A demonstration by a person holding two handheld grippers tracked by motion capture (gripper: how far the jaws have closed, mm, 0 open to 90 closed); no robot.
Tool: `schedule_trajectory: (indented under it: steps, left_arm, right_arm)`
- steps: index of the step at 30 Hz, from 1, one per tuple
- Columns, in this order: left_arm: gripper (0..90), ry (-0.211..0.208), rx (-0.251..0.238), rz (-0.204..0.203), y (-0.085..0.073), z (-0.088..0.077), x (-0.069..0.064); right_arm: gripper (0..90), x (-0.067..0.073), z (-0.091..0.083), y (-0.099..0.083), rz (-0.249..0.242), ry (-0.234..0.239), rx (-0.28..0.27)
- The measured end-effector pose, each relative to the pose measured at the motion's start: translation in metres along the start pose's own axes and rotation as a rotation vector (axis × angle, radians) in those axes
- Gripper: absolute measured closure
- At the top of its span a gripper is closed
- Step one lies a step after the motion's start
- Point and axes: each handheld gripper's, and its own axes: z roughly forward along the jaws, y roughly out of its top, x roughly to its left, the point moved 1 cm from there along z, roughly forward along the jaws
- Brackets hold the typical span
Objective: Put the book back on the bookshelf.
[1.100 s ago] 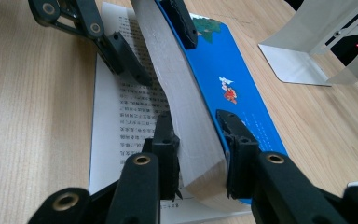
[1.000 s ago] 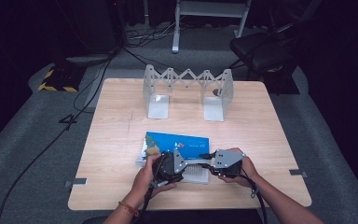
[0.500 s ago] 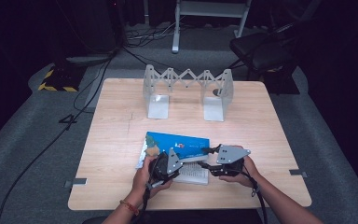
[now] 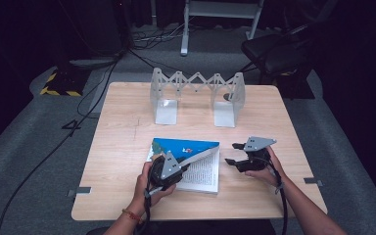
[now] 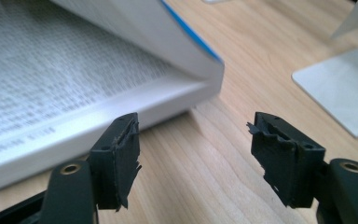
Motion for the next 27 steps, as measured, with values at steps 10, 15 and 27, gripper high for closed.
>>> schedule_trajectory:
  steps: [10,15,27]
  left_arm:
    - [72.4,-0.015,-0.054,-0.035,0.001,-0.014,0.009]
    - [72.5,-0.033,-0.060,-0.031,0.001,-0.016,0.009]
    - [72.6,-0.054,-0.093,-0.078,0.005,-0.017,0.009]
  right_arm:
    - [31.2,-0.001,0.022,-0.010,0.035,0.046,0.027]
    - [33.0,0.005,0.035,-0.013,0.041,0.093,0.042]
    - [46.9,0.014,0.021,0.000,0.057,0.093,-0.132]
